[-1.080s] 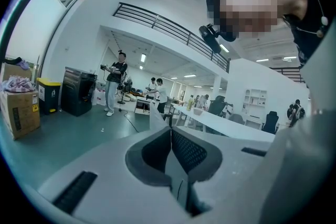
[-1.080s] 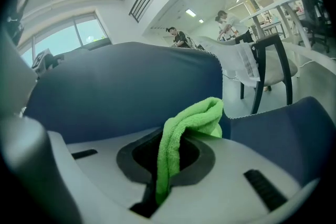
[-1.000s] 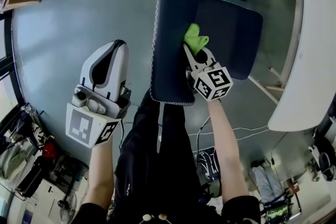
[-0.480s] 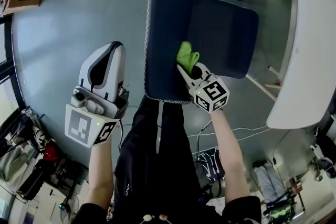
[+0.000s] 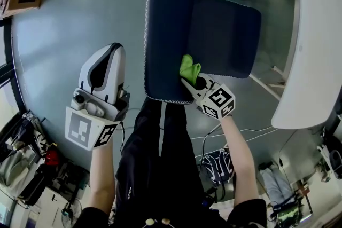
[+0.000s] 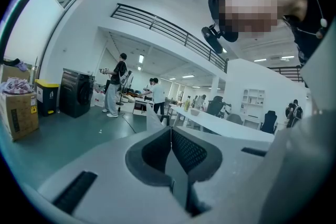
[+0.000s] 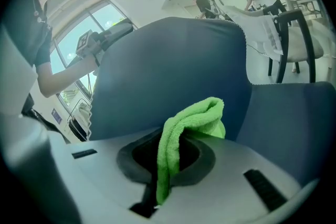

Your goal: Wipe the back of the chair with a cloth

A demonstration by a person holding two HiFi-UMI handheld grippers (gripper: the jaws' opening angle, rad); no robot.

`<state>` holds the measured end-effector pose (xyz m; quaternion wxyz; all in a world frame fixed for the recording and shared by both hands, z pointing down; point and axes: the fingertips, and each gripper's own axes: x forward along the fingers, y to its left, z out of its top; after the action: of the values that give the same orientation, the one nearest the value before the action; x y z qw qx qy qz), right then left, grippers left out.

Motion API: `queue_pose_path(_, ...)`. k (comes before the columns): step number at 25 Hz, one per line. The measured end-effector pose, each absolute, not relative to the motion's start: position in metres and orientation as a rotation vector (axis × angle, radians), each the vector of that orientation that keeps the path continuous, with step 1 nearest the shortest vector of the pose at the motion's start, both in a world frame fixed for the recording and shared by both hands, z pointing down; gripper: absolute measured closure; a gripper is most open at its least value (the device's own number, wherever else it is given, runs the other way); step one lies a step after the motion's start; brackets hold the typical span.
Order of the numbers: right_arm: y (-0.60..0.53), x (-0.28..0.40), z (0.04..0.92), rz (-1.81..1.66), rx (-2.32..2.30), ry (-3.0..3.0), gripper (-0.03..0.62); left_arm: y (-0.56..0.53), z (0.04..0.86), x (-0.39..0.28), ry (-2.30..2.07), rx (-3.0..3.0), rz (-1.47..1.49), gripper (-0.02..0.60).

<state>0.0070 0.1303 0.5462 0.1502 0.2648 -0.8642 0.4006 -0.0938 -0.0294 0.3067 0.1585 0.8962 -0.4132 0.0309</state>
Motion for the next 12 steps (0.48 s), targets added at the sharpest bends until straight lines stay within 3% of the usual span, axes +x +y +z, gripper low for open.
queue_pose_path(12,0.168,0.023,0.562,1.223,0.599,-2.4,0.576,-0.026,0.306,-0.099,-1.18,2.563,0.092,0.575)
